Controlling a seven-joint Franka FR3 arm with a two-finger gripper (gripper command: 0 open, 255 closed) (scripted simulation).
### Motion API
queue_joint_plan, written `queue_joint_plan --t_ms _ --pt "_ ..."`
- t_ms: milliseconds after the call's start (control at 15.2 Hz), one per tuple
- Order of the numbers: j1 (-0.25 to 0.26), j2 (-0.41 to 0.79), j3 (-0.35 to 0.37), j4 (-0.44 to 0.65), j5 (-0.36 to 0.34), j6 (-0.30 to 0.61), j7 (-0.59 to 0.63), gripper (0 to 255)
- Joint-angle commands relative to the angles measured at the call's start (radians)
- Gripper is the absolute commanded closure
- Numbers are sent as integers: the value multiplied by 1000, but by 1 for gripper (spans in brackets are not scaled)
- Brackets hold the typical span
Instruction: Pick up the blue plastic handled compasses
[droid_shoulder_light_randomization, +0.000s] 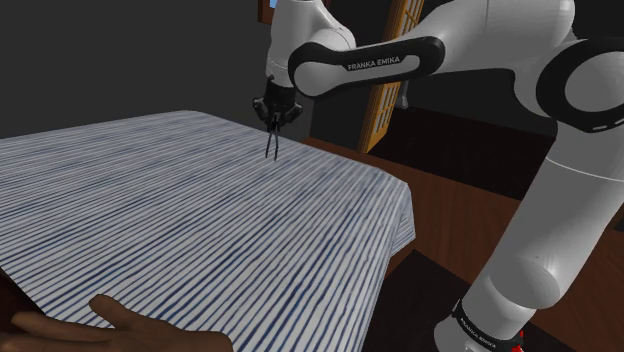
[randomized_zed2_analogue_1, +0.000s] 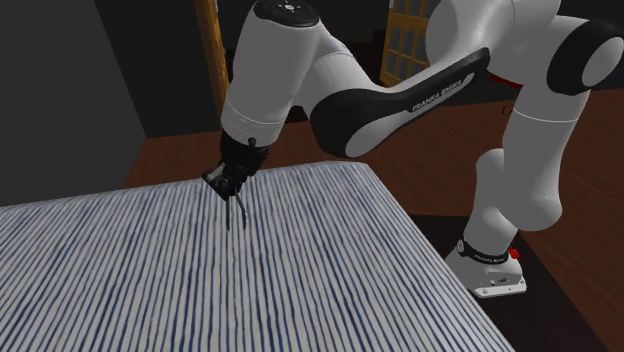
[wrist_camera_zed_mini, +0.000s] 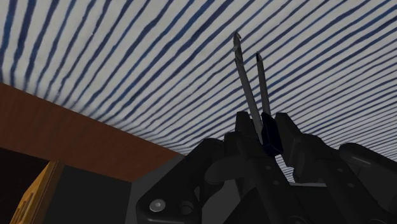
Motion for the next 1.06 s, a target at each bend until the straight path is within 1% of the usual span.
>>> queue_joint_plan --t_ms 0,858,990 --pt "1 0 1 19 4 -18 -7 255" --pt "11 17 9 210 23 -187 -63 255" --pt "11 17 10 212 23 -189 -64 255"
